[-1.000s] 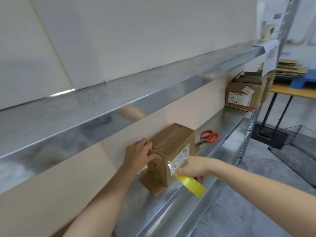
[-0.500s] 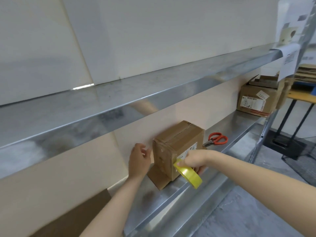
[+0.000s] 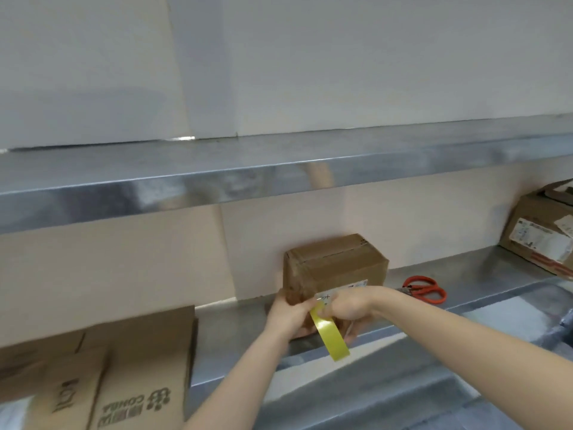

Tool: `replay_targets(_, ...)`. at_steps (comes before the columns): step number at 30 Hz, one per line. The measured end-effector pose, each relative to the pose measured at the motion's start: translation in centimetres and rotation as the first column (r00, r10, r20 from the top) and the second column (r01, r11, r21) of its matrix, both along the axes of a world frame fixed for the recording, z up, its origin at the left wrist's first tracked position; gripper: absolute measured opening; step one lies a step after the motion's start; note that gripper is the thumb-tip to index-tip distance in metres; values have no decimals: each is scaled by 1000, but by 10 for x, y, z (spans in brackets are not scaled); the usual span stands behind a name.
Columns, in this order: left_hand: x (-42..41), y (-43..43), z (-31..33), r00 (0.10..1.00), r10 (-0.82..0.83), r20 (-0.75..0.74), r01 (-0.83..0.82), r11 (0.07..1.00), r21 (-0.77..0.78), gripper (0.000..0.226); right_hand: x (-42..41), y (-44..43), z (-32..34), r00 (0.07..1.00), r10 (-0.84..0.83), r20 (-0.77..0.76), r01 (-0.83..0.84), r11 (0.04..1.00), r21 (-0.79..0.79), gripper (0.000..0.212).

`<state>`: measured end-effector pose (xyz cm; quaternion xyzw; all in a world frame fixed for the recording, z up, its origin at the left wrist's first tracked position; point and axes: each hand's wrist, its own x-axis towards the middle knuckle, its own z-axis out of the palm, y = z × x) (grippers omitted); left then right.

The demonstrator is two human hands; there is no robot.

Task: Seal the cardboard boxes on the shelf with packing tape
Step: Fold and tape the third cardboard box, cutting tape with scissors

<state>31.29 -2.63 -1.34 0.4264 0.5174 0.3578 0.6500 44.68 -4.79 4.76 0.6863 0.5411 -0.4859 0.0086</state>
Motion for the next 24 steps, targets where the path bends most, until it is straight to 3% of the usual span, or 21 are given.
replay_targets(3, 16, -6, -2, 994, 101, -34, -100, 994, 38, 31, 23, -2, 8, 994, 79, 75, -81, 996, 28, 39)
replay_targets(6, 17, -11, -7, 964, 154, -215, -140, 987, 80, 34, 45, 2, 20, 983, 87, 164, -119, 974, 194, 36)
replay_targets(8, 14, -11, -14, 941, 181, -287, -159, 982, 98, 24, 58, 10, 24, 950, 57, 305, -191, 884, 428, 25)
replay_targets(10, 11, -13, -14, 938, 201, -281, -184, 979, 87, 13, 66, 18, 23, 887, 19, 461, -307, 770, 559, 19)
replay_targets(13, 7, -12, -11, 963, 169, -210, -165, 986, 36, 22, 62, 21, 17, 788, 111, 606, -464, 754, 465, 43)
replay_targets(15, 7, -12, -7, 983, 137, -125, -139, 990, -13, 36, 57, 23, 10, 756, 123, 643, -488, 761, 428, 41)
replay_targets(18, 12, -11, -11, 988, 120, -99, -127, 990, -61, 39, 54, 30, 7, 719, 118, 685, -521, 744, 419, 34)
replay_targets(24, 19, -15, -10, 991, 134, -26, -137, 980, -141, 49, 58, 34, 5, 734, 104, 671, -509, 738, 442, 34)
